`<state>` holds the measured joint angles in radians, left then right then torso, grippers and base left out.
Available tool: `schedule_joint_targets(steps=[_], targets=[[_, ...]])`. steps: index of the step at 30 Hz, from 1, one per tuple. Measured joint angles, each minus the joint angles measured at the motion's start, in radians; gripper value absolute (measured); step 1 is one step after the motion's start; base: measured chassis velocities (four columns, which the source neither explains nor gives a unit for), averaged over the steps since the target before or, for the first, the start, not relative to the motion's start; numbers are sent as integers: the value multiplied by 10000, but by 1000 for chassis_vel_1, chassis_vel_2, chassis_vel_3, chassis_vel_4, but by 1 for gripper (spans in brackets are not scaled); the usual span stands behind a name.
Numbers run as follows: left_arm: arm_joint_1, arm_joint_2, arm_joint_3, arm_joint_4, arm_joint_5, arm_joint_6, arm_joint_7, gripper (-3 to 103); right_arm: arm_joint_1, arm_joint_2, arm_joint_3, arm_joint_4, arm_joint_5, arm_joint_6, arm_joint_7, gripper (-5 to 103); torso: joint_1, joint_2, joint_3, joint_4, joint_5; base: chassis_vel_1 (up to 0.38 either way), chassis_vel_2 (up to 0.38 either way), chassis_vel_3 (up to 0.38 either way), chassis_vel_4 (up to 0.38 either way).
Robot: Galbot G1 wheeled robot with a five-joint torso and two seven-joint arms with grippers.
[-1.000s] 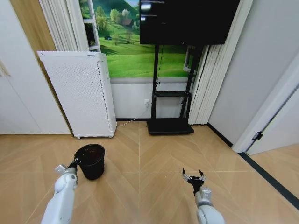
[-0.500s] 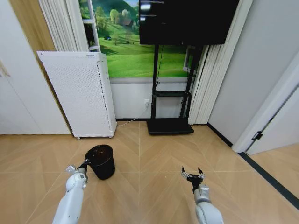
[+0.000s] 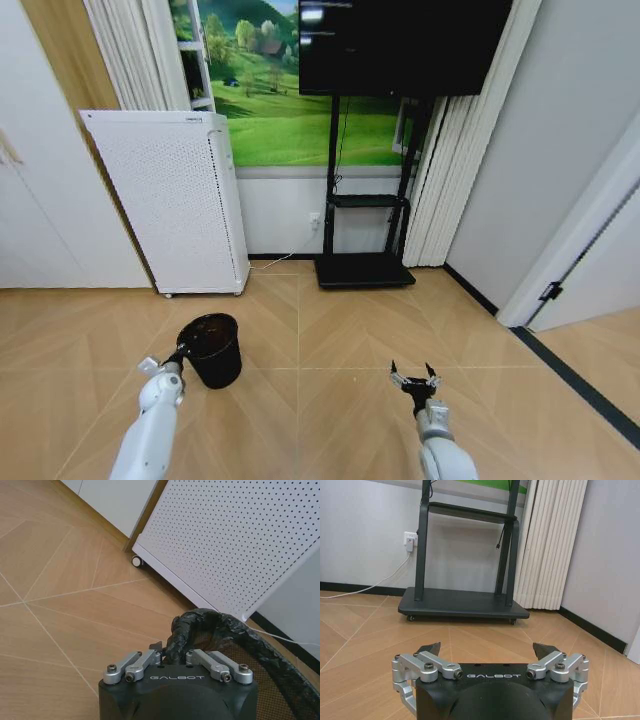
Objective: Pick up the trash bin and place the garbage on the floor into it.
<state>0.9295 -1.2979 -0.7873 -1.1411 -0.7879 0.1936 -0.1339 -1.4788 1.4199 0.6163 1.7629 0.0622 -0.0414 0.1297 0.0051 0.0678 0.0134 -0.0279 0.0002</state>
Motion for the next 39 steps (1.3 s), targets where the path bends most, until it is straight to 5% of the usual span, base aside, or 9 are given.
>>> schedule_joint_targets(steps=[1, 3, 10, 19, 22, 27, 31, 35, 39], targets=[[46, 17, 0, -25, 39, 7, 6, 26, 10, 24, -4, -2, -21, -11, -25, 100, 0, 0, 0, 2, -3, 0, 0, 0, 0], [77, 29, -8, -48, 57, 12, 11, 26, 18, 44, -8, -2, -31, -18, -38, 100, 0, 0, 0, 3, -3, 0, 0, 0, 0], [222, 48, -203, -511, 456, 12, 43, 54, 23, 134, -19, 22, -67, -119, -91, 100, 0, 0, 0, 0, -2, 0, 0, 0, 0], [659, -34, -45, -2201, 2698, -761, 730, 86, 87, 225, -111, 82, -87, -238, -101, 100, 0, 0, 1, -1, -3, 0, 0, 0, 0], [1497, -294, 269, -4145, 4268, -641, 651, 98, 198, 334, -156, 87, -109, -252, -58, 100, 0, 0, 0, 1, -1, 0, 0, 0, 0], [2557, -570, 951, -5843, 4832, -6, -409, 100, 326, 377, -162, 192, 71, -194, -39, 100, 0, 0, 0, -2, -5, 0, 0, 0, 0], [3352, -646, 1250, -6738, 4911, 199, -573, 100, 395, 377, -150, 250, 256, -221, -7, 100, 1, 0, 0, 3, -2, 0, 0, 0, 0], [4194, -801, 1325, -7186, 5244, 201, -315, 100, 433, 455, -55, 167, 367, -179, 15, 100, 0, 0, 0, 2, -1, 0, 0, 0, 0], [4985, -875, 1309, -7559, 5248, 217, 834, 100, 433, 521, 52, -73, 446, 117, 38, 100, 0, 0, 2, 2, -1, 0, 0, 0, 0]])
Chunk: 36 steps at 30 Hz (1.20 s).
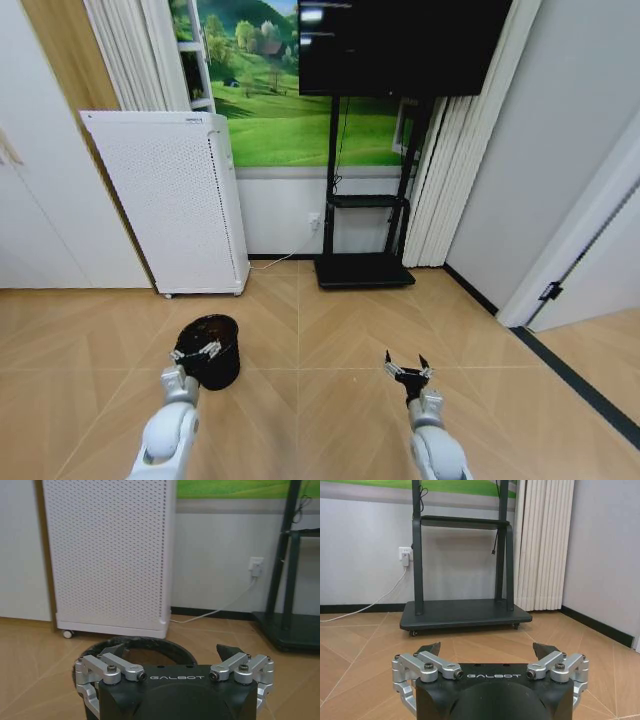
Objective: Pick up the trash bin and place the garbage on the floor into it.
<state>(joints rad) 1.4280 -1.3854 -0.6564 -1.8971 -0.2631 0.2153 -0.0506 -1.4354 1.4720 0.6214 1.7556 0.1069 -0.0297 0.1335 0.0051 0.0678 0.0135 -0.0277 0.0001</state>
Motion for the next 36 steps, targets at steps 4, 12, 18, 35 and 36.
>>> schedule_joint_targets(steps=[4, 12, 18, 35, 36], targets=[[232, 65, 30, -267, -40, 186, 503, 100, 19, -22, 34, -123, 134, 156, 86, 100, 11, 63, 55, 0, 1, 0, 0, 0, 0], [84, 244, -37, -517, -304, 581, 573, 100, 70, -135, 178, -2, 336, 252, 162, 100, 55, 387, 328, 0, -1, 0, 0, 0, 0], [-92, 287, 69, -643, -412, 762, 307, 100, 45, -157, 340, 228, 388, 207, 154, 100, 103, 648, 541, -1, -1, 0, 0, 0, 0], [-403, 487, -63, -730, -710, 1045, 231, 100, 22, -111, 442, 529, 409, 15, 112, 100, 270, 1336, 1064, 0, -1, 0, 0, 0, 0], [-415, 488, -63, -723, -711, 1045, 232, 100, 42, -112, 443, 534, 409, -2, 111, 100, 285, 1395, 1109, 0, -1, 0, 0, 0, 0]])
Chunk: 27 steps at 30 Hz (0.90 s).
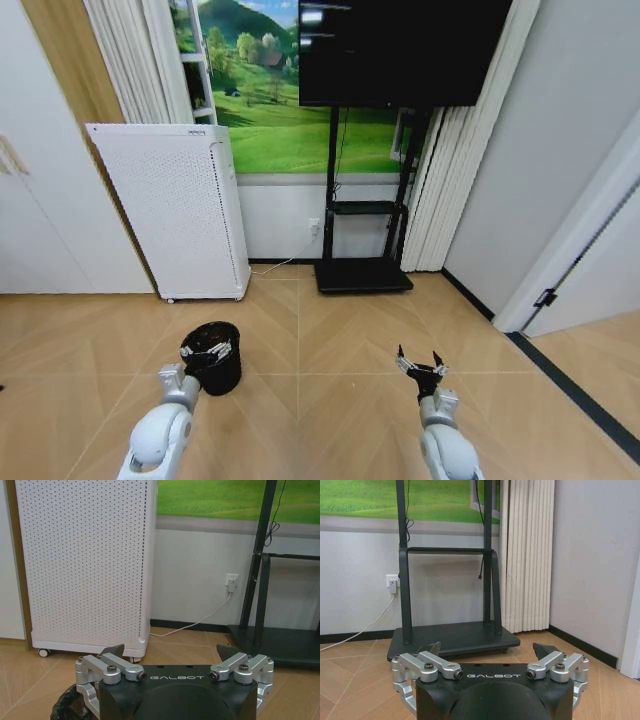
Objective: Pick up the trash bin and place the garbage on the floor into it.
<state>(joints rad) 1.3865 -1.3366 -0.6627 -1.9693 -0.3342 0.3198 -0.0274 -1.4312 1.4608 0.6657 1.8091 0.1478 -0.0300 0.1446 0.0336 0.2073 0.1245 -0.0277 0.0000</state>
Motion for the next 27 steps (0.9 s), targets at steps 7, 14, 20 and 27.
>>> schedule_joint_targets(steps=[7, 14, 20, 27], targets=[[-64, 39, 30, 19, -42, 25, -8, 100, 27, -20, -1, 15, 0, -55, 0, 100, 89, 302, 212, 0, 0, 0, 0, 0, 0], [-71, 124, 3, -35, -113, 109, -31, 100, 58, -27, -2, 14, -1, -62, -3, 100, 169, 596, 424, 0, 0, 0, 0, 0, 0], [-50, 128, -7, -129, -121, 213, -37, 100, 114, -40, -3, 14, 14, -117, -12, 100, 245, 819, 572, 0, 0, 0, 0, 0, 0], [-22, 80, -10, -198, -208, 311, -85, 100, 123, -49, 69, -6, 43, -125, -135, 100, 327, 1098, 770, 0, 0, 0, 0, 0, 0]])
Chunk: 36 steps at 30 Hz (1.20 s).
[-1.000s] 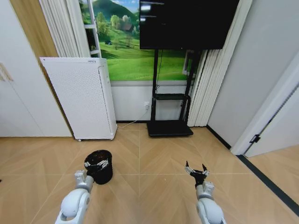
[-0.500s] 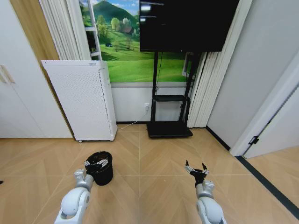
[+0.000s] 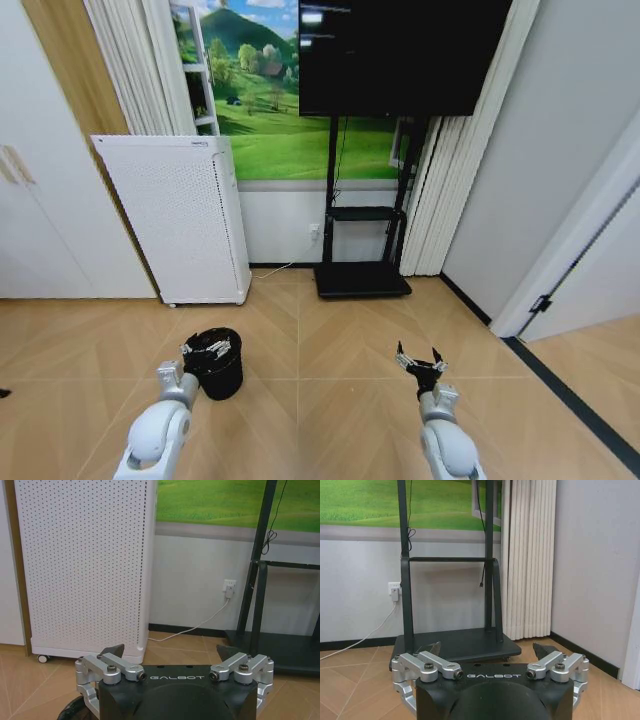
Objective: Pick up the trash bin and place the garbage on the floor into it.
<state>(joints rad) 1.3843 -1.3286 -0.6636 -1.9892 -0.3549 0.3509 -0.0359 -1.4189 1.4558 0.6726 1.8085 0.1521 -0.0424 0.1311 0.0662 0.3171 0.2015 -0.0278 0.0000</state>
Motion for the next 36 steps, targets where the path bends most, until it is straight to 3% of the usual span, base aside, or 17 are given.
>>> schedule_joint_targets(steps=[36], targets=[[-59, 116, -153, -83, -331, 94, -35, 100, -53, -147, 64, -8, 37, -121, -34, 100, 524, 1461, 934, 0, 0, 0, 0, 0, 0]])
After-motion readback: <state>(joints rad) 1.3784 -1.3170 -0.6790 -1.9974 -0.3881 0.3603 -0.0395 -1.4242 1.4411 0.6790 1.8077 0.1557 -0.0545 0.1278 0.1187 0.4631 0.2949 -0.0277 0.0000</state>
